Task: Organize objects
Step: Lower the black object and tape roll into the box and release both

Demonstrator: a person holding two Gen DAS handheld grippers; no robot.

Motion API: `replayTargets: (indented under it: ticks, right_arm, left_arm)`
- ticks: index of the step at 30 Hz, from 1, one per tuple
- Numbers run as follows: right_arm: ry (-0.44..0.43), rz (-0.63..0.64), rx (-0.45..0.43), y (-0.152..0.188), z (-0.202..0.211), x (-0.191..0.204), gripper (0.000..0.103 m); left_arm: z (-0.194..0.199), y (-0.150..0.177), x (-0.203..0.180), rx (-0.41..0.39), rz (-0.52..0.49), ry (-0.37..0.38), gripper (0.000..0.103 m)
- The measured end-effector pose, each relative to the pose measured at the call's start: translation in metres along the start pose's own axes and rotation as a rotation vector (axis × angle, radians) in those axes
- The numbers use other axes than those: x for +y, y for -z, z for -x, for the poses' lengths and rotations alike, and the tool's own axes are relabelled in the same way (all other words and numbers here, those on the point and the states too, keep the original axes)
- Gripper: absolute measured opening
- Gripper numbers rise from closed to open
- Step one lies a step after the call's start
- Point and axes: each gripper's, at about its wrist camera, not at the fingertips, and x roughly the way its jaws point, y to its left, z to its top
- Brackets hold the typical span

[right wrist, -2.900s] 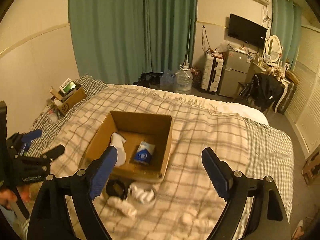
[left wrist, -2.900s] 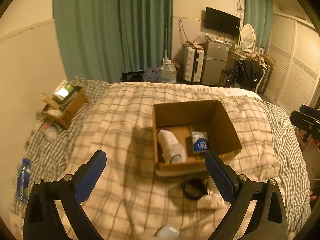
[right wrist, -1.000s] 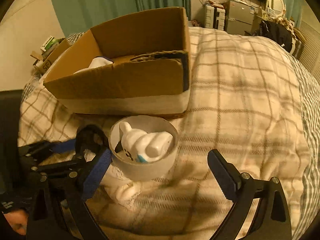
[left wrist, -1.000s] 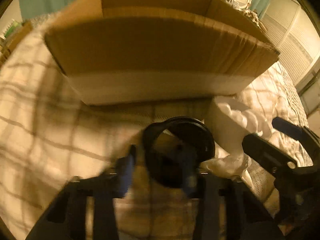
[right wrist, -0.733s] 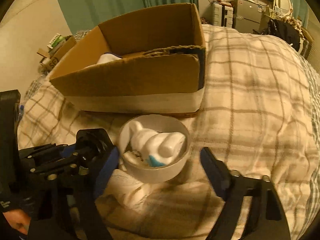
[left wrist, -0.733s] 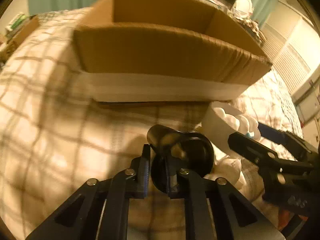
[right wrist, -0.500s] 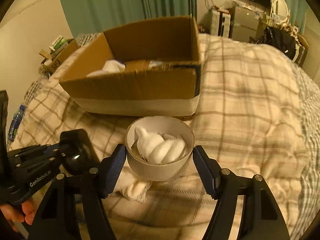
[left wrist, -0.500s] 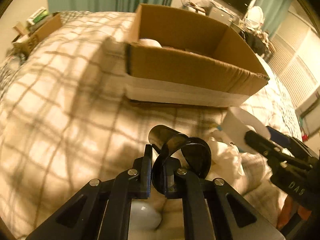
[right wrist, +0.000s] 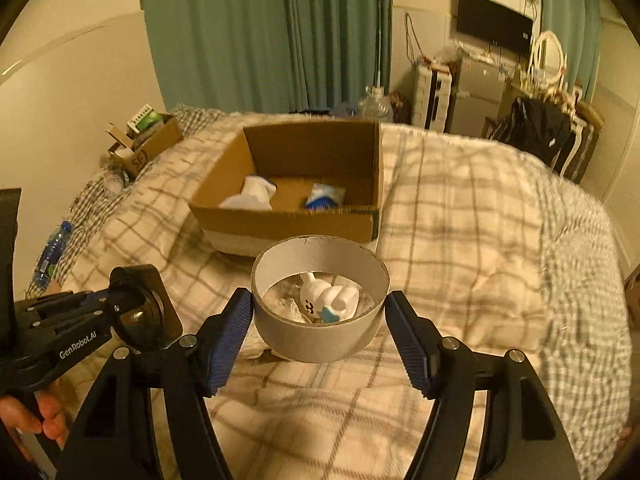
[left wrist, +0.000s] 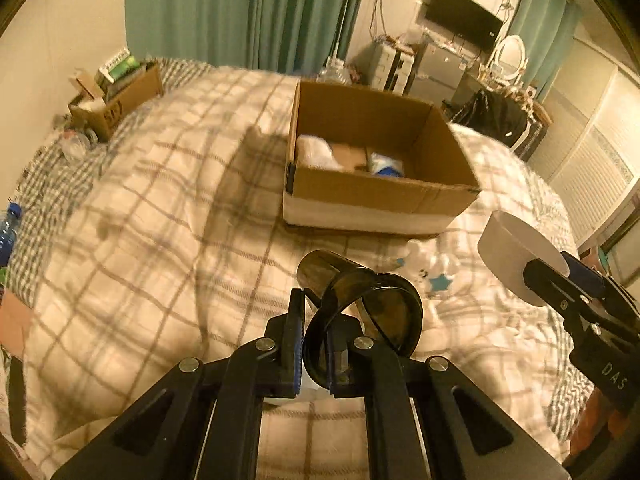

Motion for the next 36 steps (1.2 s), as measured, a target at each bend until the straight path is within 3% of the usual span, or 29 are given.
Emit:
replayTargets:
  ticks: [11,19,29,36]
  right_arm:
    - [0.004,0.015,-0.107,-0.017,0.064,0.011,0.068]
    - [0.035,0.105,-0.161,-0.053,0.071,0.02,0.067]
    - [-0.002,0.142,-0.178,-0.113,0.034,0.015,0.064]
    - [-0.012,0.146,-0.138,-0.146,-0.033,0.012,0.063]
  left_arm:
    - [0.051,-0.027,-0.023,-0.073,-0.088,0.025,0.008]
    - [0.056,-0.066,-0.038,-0.111,-0.132,0.019,0.008]
    - [0.024,-0.131,-0.045,-0.14,-0.157,0.008,0.008]
    - [-0.025,-0.161,-0.048,-0.127,-0.191,-0.014,0.008]
